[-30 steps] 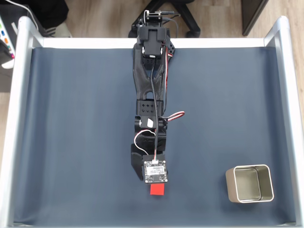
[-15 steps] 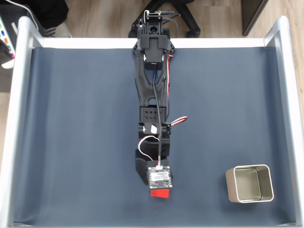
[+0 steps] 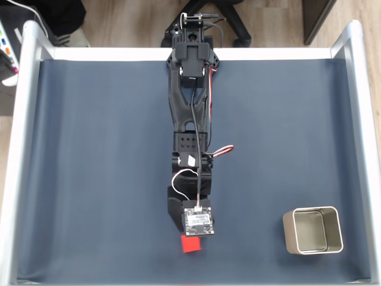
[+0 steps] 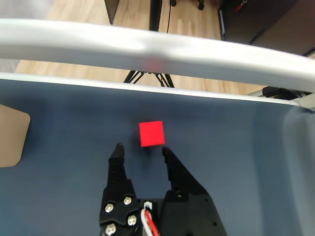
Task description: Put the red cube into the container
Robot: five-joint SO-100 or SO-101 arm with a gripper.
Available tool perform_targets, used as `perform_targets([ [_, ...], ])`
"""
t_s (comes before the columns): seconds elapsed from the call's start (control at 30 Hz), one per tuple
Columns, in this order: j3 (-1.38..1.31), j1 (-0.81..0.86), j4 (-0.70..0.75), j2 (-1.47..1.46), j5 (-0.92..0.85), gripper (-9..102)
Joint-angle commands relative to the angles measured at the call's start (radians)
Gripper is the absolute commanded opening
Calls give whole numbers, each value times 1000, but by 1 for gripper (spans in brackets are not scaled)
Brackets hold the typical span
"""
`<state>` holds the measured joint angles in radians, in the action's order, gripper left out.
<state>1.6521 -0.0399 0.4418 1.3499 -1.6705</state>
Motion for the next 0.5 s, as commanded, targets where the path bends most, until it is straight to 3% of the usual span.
perform_targets([
  [0.0,-40,29,23,92,2,27],
  [0.47,-26,60,25,158,-60,27],
])
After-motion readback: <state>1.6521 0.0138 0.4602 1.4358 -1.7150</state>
